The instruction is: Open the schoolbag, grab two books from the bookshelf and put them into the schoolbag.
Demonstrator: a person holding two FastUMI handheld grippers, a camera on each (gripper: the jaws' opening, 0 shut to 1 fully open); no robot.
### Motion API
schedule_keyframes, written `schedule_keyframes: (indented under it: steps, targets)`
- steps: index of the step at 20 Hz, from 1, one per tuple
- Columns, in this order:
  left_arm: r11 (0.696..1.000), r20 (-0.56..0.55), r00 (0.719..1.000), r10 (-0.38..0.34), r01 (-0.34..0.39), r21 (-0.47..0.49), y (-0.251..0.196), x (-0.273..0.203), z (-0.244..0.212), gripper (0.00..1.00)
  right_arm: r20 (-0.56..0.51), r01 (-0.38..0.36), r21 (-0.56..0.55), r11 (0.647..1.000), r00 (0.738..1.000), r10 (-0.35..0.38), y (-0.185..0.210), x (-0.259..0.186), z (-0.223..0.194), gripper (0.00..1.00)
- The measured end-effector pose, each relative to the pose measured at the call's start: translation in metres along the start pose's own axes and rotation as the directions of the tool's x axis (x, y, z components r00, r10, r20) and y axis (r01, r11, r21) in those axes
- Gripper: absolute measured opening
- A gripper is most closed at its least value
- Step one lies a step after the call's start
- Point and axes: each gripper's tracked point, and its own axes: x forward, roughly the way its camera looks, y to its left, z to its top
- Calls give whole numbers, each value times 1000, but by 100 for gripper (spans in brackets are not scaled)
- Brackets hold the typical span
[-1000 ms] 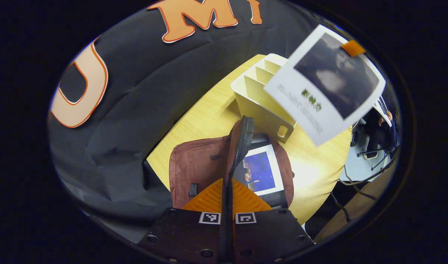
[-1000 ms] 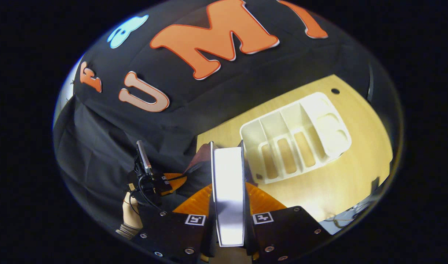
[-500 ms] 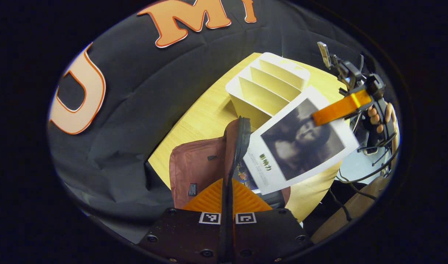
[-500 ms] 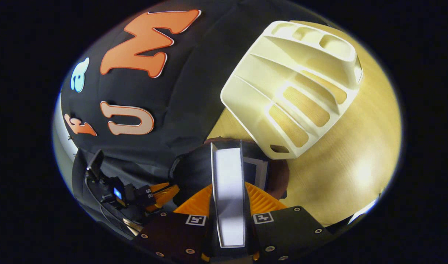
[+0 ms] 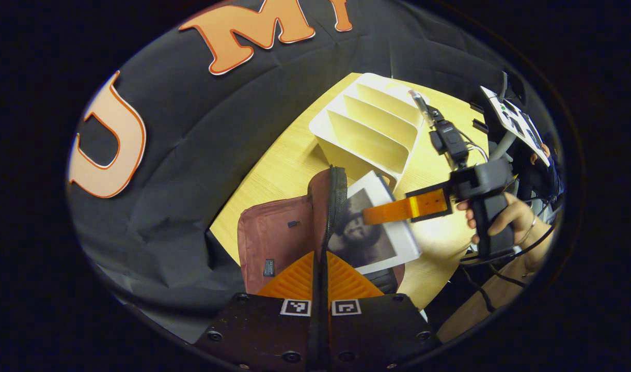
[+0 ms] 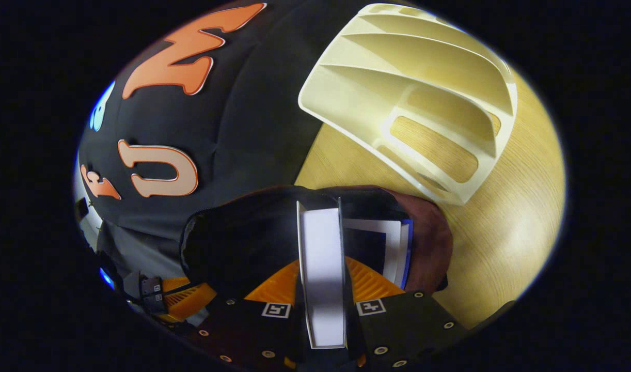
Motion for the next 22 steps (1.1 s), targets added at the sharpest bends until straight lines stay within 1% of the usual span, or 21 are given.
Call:
schedule_keyframes:
  steps: [4,5,7,8,10,11,12,13,14,15,19,22]
  targets:
    - [1000,22,1000,7,-8,7,-1,-5,6,1,52,-19,7,1000,998,18,13,28,-9,31]
    - [1000,22,1000,8,-9,23,-2,-1,6,1,39,-12,8,1000,999,11,14,35,-15,31]
    - [1000,18,1000,4,-4,24,-4,-1,4,1,-9,53,-32,998,999,-53,8,40,-31,34]
    - [1000,16,1000,-3,2,17,-4,2,2,0,-16,105,-63,992,994,-107,-2,40,-34,41]
    - [1000,19,1000,-5,5,7,-3,5,-2,0,-27,144,-72,987,989,-146,-8,33,-30,51]
    - [1000,21,1000,-4,4,5,0,7,-2,0,-40,176,-64,982,983,-179,-16,31,-33,64]
    - [1000,24,1000,-1,1,4,1,7,-3,0,-45,214,-61,975,975,-217,-25,25,-29,96]
    - [1000,24,1000,-1,1,2,2,7,-4,1,-53,258,-66,964,964,-261,-35,19,-28,97]
    - [1000,29,1000,-4,4,1,2,8,-4,1,-54,282,-68,957,957,-286,-41,13,-24,97]
    - [1000,32,999,-7,7,1,1,9,-4,1,-60,288,-69,955,955,-292,-41,6,-20,98]
    - [999,47,999,-18,20,-34,-4,17,-9,0,-92,263,-142,954,956,-277,-40,-30,-4,97]
    - [998,65,998,-23,26,-58,-14,30,-14,2,-81,262,-182,948,956,-280,-49,-70,21,97]
